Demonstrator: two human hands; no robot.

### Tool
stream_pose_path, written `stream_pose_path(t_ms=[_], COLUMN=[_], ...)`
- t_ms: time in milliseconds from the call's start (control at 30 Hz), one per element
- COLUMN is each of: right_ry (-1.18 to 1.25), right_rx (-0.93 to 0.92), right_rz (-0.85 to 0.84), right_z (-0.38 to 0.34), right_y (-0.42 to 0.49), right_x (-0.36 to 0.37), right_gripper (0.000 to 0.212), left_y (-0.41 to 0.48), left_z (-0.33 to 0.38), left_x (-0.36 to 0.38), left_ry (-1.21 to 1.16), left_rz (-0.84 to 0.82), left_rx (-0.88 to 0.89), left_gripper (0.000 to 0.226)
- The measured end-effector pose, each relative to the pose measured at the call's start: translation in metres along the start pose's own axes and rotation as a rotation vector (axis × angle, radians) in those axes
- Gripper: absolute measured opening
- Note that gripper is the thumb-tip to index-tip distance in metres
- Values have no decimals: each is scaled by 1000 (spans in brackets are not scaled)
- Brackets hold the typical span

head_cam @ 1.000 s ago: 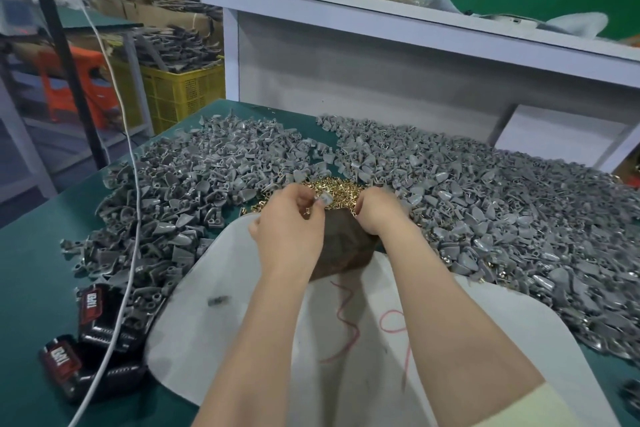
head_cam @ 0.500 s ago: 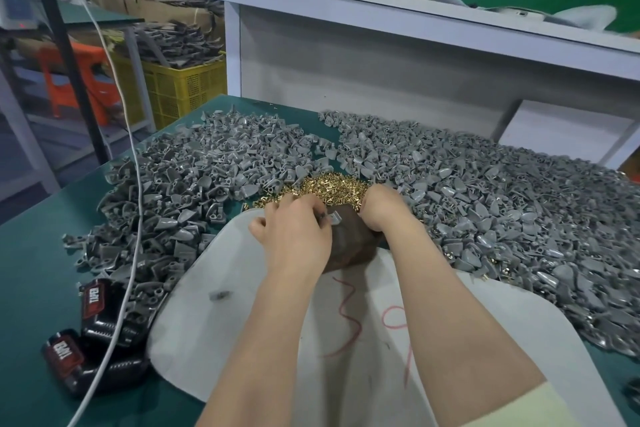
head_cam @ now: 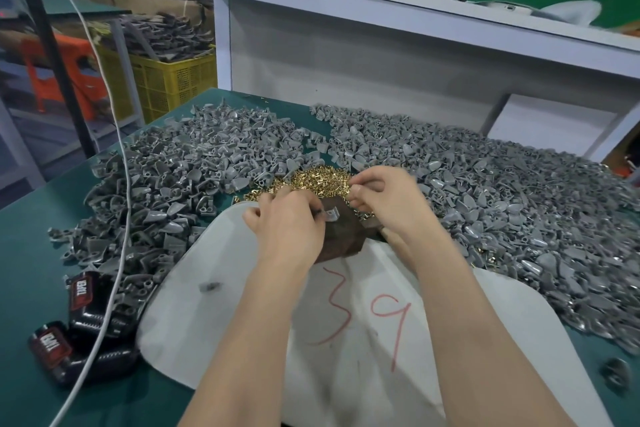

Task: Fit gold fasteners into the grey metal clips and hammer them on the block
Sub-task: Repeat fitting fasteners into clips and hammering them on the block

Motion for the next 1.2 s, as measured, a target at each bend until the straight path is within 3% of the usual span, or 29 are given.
stream_pose_path(t_ms=[100, 267, 567, 833, 1200], right_ry=[15, -308, -325, -435, -372], right_rx=[-43, -93, -142, -49, -6], right_rz=[-1, 44, 86, 31, 11], right_z=[0, 4, 1, -4, -4], right_y=[-12, -13, -18, -12, -10], right_x=[11, 27, 32, 33, 32], right_gripper=[8, 6, 12, 13, 13], left_y=[-1, 0, 0, 0, 0], left_z=[1, 2, 4, 4, 5], left_x=[2, 3, 3, 3, 2], left_ry=[5, 20, 36, 29, 36], left_rz=[-7, -6, 45, 19, 23], left_rx=[15, 34, 50, 60, 53], left_gripper=[9, 9, 13, 12, 11])
Point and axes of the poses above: each hand's wrist, its own y-axis towards the middle knuckle, its own x-axis out of the palm, z = x × y, the point moved 3 cm from there along y, towards the middle knuckle, and after that the axes turned 10 degrees about -z, right-handed, at the moved point
